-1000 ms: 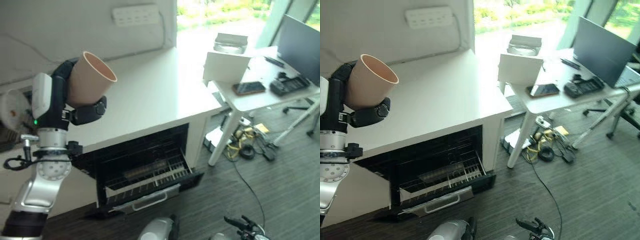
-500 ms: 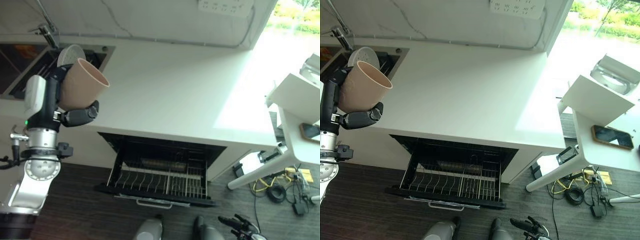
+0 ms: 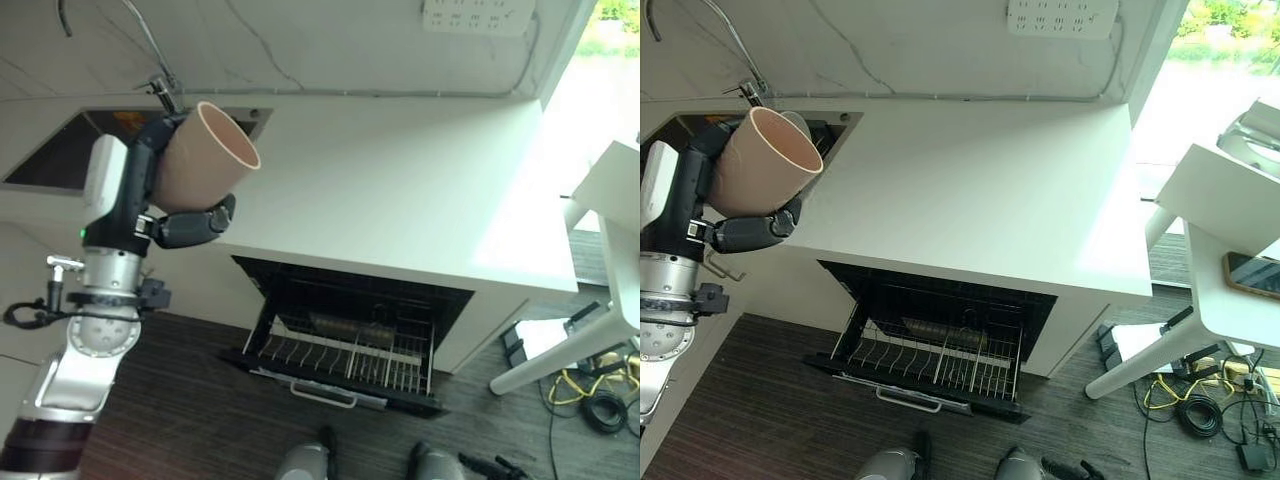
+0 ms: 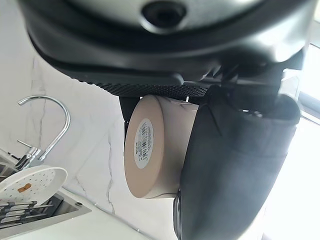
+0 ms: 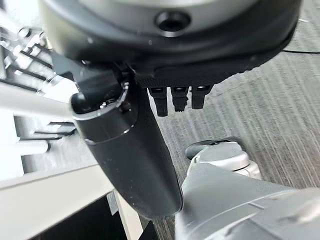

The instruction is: Place the dishes in the dishwasher.

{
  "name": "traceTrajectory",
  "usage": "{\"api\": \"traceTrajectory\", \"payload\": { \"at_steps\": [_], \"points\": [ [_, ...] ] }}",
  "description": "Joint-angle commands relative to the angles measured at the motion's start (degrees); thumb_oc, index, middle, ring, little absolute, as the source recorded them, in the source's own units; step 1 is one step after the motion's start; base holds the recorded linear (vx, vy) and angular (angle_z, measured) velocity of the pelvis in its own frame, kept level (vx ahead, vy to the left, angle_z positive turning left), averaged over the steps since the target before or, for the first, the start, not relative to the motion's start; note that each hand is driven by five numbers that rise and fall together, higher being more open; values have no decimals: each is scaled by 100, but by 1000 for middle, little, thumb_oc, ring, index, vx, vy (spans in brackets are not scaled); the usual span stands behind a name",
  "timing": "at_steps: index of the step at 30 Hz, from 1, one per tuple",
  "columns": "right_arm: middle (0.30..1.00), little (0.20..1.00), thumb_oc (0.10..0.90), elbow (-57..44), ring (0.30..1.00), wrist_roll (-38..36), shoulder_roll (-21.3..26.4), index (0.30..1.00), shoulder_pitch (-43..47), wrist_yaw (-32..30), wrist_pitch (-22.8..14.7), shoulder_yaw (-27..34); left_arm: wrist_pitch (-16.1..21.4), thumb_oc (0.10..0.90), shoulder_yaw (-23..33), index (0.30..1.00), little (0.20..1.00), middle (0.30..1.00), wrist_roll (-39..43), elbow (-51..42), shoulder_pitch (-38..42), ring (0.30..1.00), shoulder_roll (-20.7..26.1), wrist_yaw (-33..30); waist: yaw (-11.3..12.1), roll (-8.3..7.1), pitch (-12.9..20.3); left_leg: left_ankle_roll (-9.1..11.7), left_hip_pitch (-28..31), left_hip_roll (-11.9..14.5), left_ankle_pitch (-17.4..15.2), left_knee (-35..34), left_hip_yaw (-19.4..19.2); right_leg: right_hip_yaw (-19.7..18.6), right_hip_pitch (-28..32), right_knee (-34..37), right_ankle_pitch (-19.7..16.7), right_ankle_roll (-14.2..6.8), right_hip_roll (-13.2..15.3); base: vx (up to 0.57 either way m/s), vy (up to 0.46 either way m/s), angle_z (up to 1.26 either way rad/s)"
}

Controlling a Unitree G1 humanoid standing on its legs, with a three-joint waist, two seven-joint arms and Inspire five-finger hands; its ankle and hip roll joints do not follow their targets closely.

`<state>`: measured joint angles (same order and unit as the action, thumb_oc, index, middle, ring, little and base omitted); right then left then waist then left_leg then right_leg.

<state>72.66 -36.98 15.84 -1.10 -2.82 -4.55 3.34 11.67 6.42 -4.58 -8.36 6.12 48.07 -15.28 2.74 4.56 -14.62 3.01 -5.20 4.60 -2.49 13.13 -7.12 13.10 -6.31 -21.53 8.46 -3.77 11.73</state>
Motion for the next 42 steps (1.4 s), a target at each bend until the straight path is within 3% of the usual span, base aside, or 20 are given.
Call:
{"api": "traceTrajectory", "payload": {
  "at_steps": [1, 9, 13, 18, 20, 22, 25, 26, 27, 28, 29, 31, 36, 42],
  "points": [
    [900, 900, 800, -404, 900, -568, 154, 900, 62, -289, -825, 244, 446, 400, 285, 300, 300, 300, 1093, -249, 554, 300, -138, 24, -156, -77, 357, 235, -109, 272, -806, 406, 318, -266, 292, 434, 353, -437, -39, -7, 17, -11],
    [900, 900, 800, -1986, 900, -1170, 145, 900, -240, -665, -1975, 870, 846, 400, -172, 300, 300, 300, 2193, 63, 479, 300, -800, 432, -465, -263, 398, 38, 125, 149, -1054, 406, 231, -616, 210, 434, 227, -517, -80, 2, 9, -20],
    [900, 900, 800, -3363, 900, -769, 118, 900, -334, -676, -2468, 1161, 1034, 400, -316, 300, 300, 300, 2809, 221, 457, 300, -1257, 519, -643, -388, 411, -135, 313, 6, -1232, 406, 156, -830, 131, 434, 119, -574, -63, -7, 19, -36],
    [900, 900, 800, -5250, 900, 45, 166, 900, -293, -964, -2662, 1044, 1318, 400, -407, 300, 300, 300, 2743, 309, 431, 300, -1712, 428, -840, -478, 426, -255, 435, -63, -1311, 406, -22, -987, -6, 434, -12, -593, -49, -51, 33, -73],
    [900, 900, 800, -5970, 900, 655, 238, 900, -260, -1299, -2771, 911, 1442, 400, -527, 300, 300, 300, 2452, 404, 521, 300, -1883, 109, -961, -493, 422, -285, 483, -79, -1345, 406, -125, -1082, -65, 434, -69, -606, -79, -76, 88, -75],
    [900, 900, 800, -6813, 900, 836, 430, 900, -194, -1349, -2993, 690, 1626, 400, -664, 300, 300, 300, 1721, 616, 759, 300, -2021, -777, -1193, -503, 428, -314, 635, -101, -1406, 406, -365, -1266, -169, 434, -170, -626, -127, -56, 132, -102],
    [900, 900, 800, -7594, 900, 1013, 589, 900, -104, -1078, -3081, 431, 1636, 400, -739, 300, 300, 300, 806, 724, 973, 300, -2157, -1770, -1390, -501, 417, -355, 854, -125, -1474, 406, -622, -1403, -219, 434, -233, -615, -161, 7, 104, -90],
    [900, 900, 800, -7869, 900, 930, 663, 900, -75, -787, -3133, 332, 1607, 400, -753, 300, 300, 300, 487, 764, 1032, 300, -2180, -2364, -1419, -503, 425, -371, 886, -153, -1493, 406, -671, -1460, -240, 434, -247, -606, -179, 19, 79, -82],
    [900, 900, 800, -7991, 900, 896, 686, 900, -37, -647, -3152, 273, 1622, 400, -769, 300, 300, 300, 268, 746, 1043, 300, -2237, -2731, -1422, -507, 421, -377, 898, -165, -1502, 406, -671, -1488, -235, 434, -246, -595, -192, 43, 61, -58],
    [900, 900, 800, -8387, 900, 1308, 825, 900, 123, -487, -3182, 18, 1647, 400, -801, 300, 300, 300, -420, 695, 1062, 300, -2451, -3495, -1391, -529, 442, -383, 923, -198, -1528, 406, -634, -1519, -203, 434, -229, -584, -210, 52, 28, -19],
    [900, 900, 800, -8535, 900, 1700, 921, 900, 214, -543, -3198, -106, 1602, 400, -855, 300, 300, 300, -671, 623, 1086, 300, -2534, -3642, -1359, -540, 447, -378, 920, -209, -1536, 406, -603, -1513, -188, 434, -219, -579, -215, 57, 15, 1],
    [900, 900, 800, -8733, 900, 1817, 1060, 900, 389, -424, -3165, -412, 1475, 400, -986, 300, 300, 300, -1269, 566, 1142, 300, -2603, -3842, -1303, -546, 467, -376, 916, -213, -1554, 406, -578, -1491, -162, 434, -200, -575, -207, 35, -5, 8],
    [900, 900, 800, -8869, 900, 1017, 1116, 900, 878, 190, -2910, -1175, 1252, 400, -1343, 300, 300, 300, -2073, 614, 1170, 300, -2581, -4379, -1012, -569, 560, -342, 827, -224, -1582, 406, -407, -1311, -68, 434, -108, -565, -141, 50, -44, 20],
    [900, 900, 800, -8827, 900, -263, 921, 900, 1422, 821, -2158, -1789, 1161, 400, -1587, 300, 300, 300, -2606, 748, 1141, 300, -2536, -4779, -678, -595, 620, -320, 736, -235, -1552, 406, -195, -1082, 44, 434, -23, -541, -59, 37, -62, 36]
  ]
}}
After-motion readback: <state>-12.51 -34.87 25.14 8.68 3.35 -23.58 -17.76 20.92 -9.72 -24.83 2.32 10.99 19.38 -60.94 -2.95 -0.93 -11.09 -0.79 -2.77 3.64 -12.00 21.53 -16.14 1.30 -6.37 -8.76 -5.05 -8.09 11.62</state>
